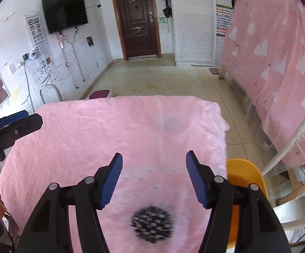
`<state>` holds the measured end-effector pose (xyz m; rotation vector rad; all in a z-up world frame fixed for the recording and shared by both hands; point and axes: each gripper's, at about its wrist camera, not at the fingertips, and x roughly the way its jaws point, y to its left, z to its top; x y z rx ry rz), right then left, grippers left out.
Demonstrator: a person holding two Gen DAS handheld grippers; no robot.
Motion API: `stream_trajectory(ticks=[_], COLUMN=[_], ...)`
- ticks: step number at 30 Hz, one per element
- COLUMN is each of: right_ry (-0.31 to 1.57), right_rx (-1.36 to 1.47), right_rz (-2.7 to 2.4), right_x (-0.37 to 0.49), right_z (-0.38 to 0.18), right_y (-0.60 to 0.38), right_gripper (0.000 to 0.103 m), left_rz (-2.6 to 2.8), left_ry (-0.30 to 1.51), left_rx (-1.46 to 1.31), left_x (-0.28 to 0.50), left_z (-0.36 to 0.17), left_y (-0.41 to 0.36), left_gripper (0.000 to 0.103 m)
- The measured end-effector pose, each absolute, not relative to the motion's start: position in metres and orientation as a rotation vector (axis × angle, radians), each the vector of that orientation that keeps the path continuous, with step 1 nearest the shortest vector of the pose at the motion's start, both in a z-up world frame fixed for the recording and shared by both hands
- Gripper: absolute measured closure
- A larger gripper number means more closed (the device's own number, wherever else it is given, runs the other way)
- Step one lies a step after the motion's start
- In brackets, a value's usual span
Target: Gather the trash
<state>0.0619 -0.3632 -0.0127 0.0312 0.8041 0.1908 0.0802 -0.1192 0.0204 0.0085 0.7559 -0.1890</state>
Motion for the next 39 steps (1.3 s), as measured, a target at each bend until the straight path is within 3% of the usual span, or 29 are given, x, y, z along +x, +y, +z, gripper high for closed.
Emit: stream_trajectory(ticks=[12,18,39], right_ry=[0.793,0.787,0.778], right_rx=[-0.019,-0.028,-0.043], right_rz=[0.246,0.255,0.248], right_x=[0.06,0.058,0.056], right_z=[-0.013,-0.014,-0.012], right_y=[-0.3,-0.285,-0.28], right_gripper=[0.05,0.044,0.043], left_rz=[-0.075,-0.032,-0.002], left_ry=[0.714,0.711,0.701], left_rx=[-0.008,-0.007,-0.009], left_x=[0.063,0.056,0.053], left_z=[0.014,0.007,0.008], left_y=[-0.051,-0.029,-0.014], left_gripper=[0.032,0.031,0.031])
